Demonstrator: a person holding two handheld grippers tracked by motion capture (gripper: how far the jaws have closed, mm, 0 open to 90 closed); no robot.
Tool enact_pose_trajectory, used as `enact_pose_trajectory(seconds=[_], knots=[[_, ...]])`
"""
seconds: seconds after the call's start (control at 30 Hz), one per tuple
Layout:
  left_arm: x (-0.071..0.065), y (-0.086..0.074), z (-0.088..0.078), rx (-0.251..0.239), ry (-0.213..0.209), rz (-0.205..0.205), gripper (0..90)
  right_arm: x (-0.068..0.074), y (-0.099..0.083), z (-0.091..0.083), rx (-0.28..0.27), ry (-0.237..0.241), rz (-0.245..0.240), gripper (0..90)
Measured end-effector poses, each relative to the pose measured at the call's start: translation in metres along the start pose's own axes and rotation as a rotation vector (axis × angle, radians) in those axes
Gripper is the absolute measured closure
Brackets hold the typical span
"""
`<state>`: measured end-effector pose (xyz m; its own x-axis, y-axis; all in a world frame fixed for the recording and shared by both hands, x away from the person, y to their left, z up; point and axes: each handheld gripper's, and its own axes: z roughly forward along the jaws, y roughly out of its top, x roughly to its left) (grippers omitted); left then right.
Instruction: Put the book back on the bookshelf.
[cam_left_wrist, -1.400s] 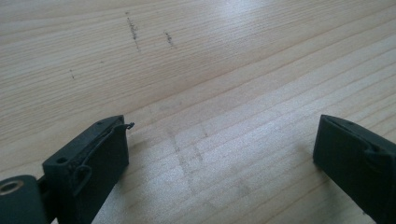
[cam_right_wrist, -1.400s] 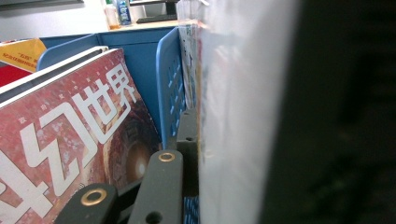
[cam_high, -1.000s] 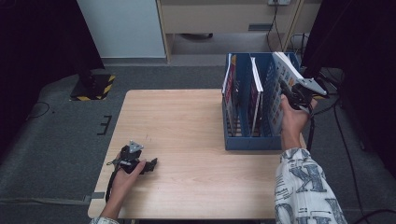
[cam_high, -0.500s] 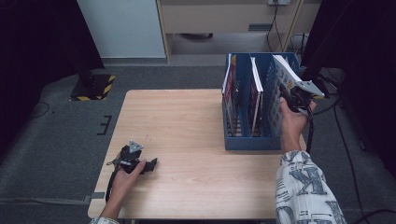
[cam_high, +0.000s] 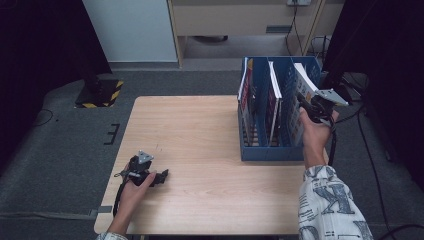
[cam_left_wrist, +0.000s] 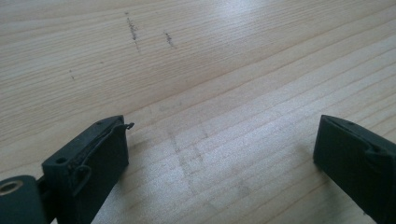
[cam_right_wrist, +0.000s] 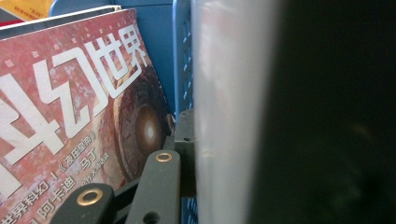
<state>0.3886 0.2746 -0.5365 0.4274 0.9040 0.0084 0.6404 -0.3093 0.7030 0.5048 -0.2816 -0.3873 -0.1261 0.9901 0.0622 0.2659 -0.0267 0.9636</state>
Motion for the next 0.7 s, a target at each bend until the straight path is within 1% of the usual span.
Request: enact_pose_trajectory(seconds=[0.07, 0.57, 0.67, 0.7], knots=[[0.0001, 0.0000, 0.0000, -0.001, 0.000, 0.001, 2.2, -0.0004, -0.0006, -0.0003, 0.008, 0.006, -0.009, 72.4], [0.0000, 0.0000, 0.0000, 0.000, 0.000, 0.000, 2.3, -0.0062, 0.0001, -0.0043, 0.001, 0.010, -0.005, 71.9], [0.0000, 0.0000, 0.0000, -0.001, 0.000, 0.000, 2.3, -0.0063, 0.0016, -0.0052, 0.003, 0.016, -0.015, 72.5], [0.0000, 0.0000, 0.0000, 0.000, 0.001, 0.001, 2.3, -0.0060, 0.0019, -0.0052, 0.002, 0.015, -0.026, 72.9]])
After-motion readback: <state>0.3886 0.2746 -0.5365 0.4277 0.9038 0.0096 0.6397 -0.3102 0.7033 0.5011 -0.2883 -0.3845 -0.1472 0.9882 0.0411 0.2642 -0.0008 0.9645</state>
